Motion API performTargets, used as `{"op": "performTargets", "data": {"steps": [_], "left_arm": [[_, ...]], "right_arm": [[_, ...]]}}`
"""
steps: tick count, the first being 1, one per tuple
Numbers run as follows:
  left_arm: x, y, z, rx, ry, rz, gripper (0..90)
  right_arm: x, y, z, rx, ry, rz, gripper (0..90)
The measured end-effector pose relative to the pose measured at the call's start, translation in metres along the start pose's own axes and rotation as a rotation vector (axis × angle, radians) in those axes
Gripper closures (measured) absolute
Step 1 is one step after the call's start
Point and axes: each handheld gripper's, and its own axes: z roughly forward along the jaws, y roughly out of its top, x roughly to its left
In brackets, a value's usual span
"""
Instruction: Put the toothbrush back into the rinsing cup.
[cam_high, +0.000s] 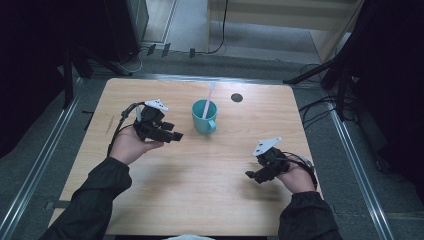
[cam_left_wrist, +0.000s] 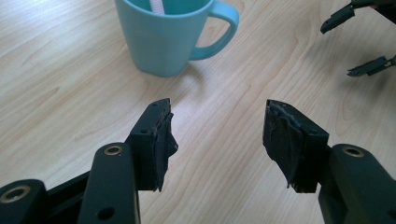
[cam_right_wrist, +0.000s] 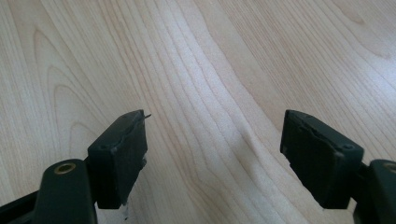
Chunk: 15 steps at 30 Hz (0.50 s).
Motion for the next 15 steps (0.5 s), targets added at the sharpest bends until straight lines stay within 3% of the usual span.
{"op": "performTargets", "data": {"steps": [6, 9, 15], "left_arm": [[0.000, -0.016, -0.002, 0.007, 0.003, -0.006, 41.6], [0.002, -0.022, -0.002, 0.010, -0.027, -0.018, 40.7], [0.007, -0.040, -0.010, 0.012, 0.006, -0.025, 39.8]], "right_arm": [[0.002, 0.001, -0.001, -0.002, 0.000, -0.007, 23.2], [0.003, 0.002, -0.001, -0.003, 0.000, -0.005, 23.1], [0.004, 0.002, 0.000, -0.008, 0.013, -0.011, 23.1]]}}
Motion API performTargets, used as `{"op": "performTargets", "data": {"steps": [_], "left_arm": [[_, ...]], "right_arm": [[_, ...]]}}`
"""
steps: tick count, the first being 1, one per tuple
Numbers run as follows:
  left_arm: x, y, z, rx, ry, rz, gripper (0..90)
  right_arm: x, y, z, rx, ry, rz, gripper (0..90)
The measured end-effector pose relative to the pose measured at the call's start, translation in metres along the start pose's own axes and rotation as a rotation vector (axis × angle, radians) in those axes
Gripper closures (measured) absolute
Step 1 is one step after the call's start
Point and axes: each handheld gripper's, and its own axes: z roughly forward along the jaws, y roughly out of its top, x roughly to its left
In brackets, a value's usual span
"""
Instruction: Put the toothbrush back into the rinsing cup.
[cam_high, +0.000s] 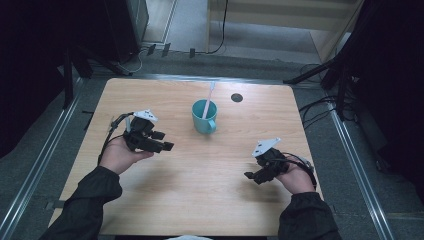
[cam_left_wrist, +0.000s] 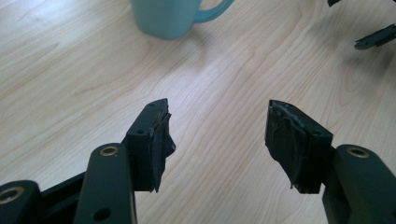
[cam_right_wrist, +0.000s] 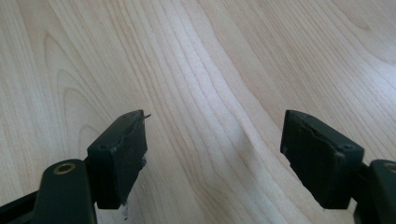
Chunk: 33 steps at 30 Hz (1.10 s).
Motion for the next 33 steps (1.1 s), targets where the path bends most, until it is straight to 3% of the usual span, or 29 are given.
{"op": "performTargets", "data": {"steps": [14, 17, 21, 25, 33], "left_arm": [[0.008, -0.032, -0.014, -0.031, 0.046, -0.041, 37.7], [0.012, -0.041, -0.015, -0.008, 0.073, -0.048, 37.4], [0.019, -0.051, -0.018, -0.012, 0.105, -0.075, 37.3], [0.022, -0.056, -0.021, -0.026, 0.113, -0.088, 37.4], [0.029, -0.061, -0.020, -0.010, 0.131, -0.113, 36.9]], "right_arm": [[0.001, 0.001, -0.001, -0.005, 0.002, 0.003, 23.0], [0.000, 0.000, -0.001, -0.003, 0.002, 0.006, 23.0], [0.000, 0.000, -0.001, -0.004, 0.004, 0.010, 23.0], [0.000, 0.000, -0.002, -0.003, 0.002, 0.007, 23.0], [0.000, 0.000, -0.002, -0.002, 0.001, 0.007, 23.0]]}}
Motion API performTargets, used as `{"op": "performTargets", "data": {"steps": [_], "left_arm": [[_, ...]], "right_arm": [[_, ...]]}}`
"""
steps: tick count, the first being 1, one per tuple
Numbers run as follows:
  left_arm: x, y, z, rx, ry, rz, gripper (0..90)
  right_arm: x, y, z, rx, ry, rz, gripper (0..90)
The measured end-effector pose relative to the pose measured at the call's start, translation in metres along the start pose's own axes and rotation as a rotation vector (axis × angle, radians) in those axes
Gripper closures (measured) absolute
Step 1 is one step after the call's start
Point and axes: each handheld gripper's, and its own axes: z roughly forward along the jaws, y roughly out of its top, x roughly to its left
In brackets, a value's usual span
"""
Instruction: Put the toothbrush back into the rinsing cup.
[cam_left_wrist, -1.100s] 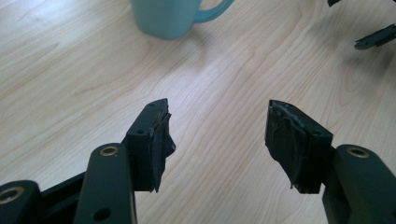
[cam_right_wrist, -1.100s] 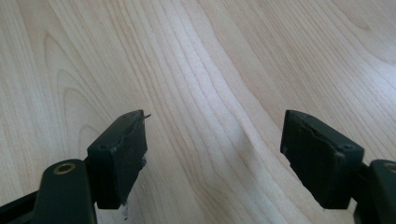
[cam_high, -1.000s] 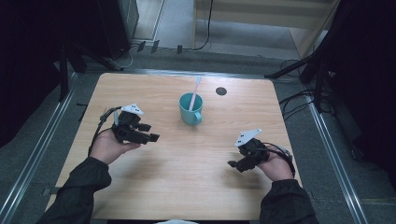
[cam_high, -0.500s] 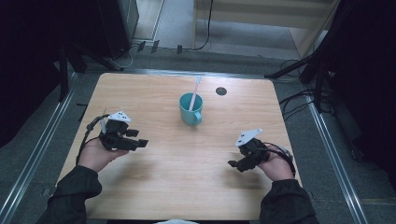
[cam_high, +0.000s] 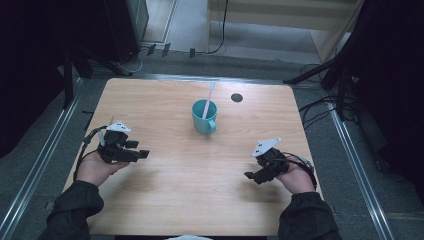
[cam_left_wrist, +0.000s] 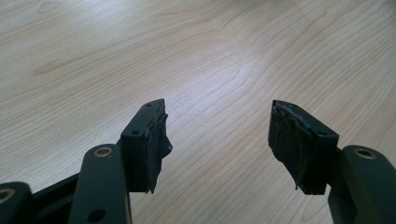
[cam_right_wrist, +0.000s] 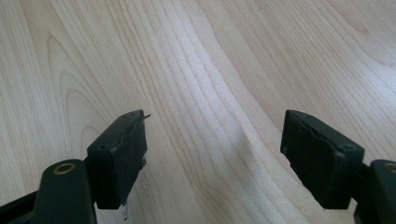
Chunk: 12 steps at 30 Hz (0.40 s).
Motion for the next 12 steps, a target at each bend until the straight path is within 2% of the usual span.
{"op": "performTargets", "data": {"steps": [7, 12], "left_arm": [[-0.0004, 0.0000, 0.0026, 0.001, 0.012, -0.001, 36.6], [-0.0028, 0.0012, 0.0028, -0.009, 0.001, 0.011, 37.1]], "right_arm": [[-0.0002, 0.0001, 0.0005, 0.000, 0.003, 0.002, 23.1], [0.0000, 0.0003, 0.0013, 0.002, 0.007, -0.003, 23.0]]}}
